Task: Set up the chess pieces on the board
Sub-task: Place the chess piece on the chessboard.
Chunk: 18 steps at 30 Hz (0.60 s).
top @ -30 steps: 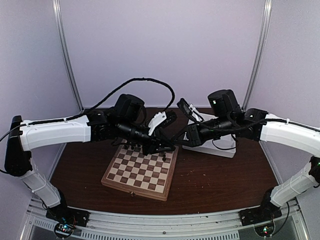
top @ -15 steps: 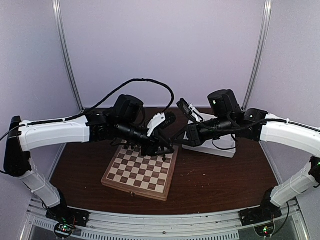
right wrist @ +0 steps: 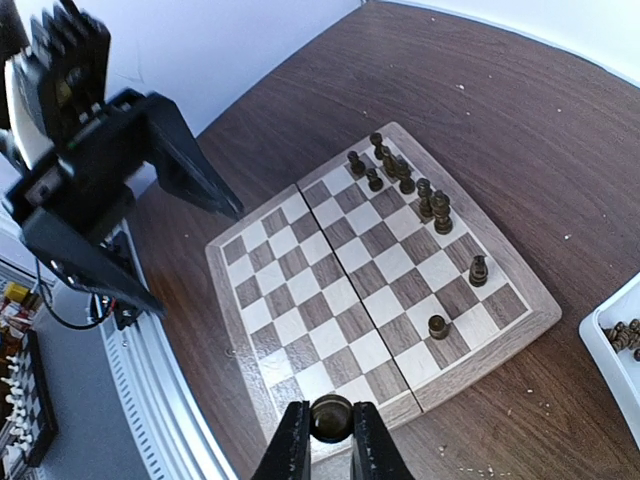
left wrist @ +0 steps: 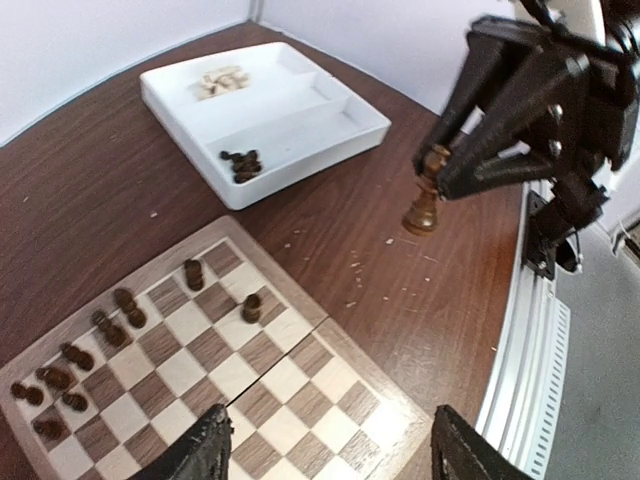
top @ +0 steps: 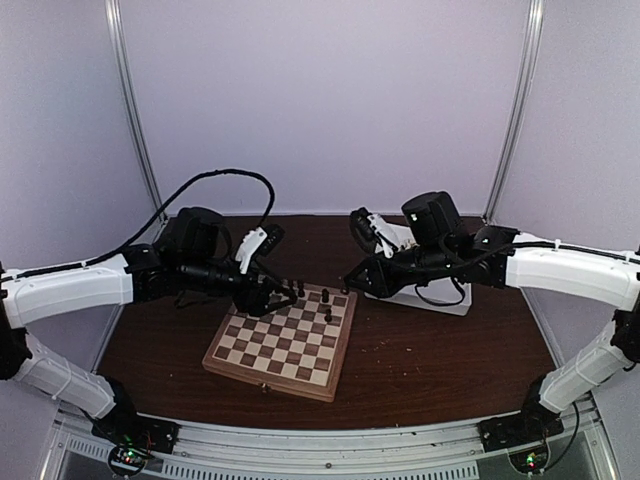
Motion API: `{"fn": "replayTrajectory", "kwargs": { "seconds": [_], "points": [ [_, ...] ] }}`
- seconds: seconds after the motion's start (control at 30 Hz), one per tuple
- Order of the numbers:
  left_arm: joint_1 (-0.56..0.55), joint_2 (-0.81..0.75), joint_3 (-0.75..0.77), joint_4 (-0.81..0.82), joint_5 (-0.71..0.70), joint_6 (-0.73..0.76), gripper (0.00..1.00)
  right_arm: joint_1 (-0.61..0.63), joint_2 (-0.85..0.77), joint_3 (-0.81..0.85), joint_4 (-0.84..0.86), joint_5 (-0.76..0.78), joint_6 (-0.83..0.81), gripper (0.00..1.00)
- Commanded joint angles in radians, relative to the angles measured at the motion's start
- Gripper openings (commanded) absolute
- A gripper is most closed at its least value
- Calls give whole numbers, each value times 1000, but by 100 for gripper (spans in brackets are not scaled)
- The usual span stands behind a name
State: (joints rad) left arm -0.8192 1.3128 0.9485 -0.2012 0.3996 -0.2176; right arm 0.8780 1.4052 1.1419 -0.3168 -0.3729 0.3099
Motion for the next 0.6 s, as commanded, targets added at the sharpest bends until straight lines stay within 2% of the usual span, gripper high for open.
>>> {"fn": "replayTrajectory", "kwargs": {
  "seconds": [0.0, 0.37, 0.57],
  "points": [
    [83, -84, -66, 8, -74, -109, 68, 27, 70, -24, 97, 92, -49, 2],
    [110, -193, -104, -123, -301, -124, 70, 85, 328, 116, 172, 247, -72, 1],
    [111, -255, -134, -147, -378, -109, 74, 88, 443, 183, 193, 252, -83, 1]
  ]
}}
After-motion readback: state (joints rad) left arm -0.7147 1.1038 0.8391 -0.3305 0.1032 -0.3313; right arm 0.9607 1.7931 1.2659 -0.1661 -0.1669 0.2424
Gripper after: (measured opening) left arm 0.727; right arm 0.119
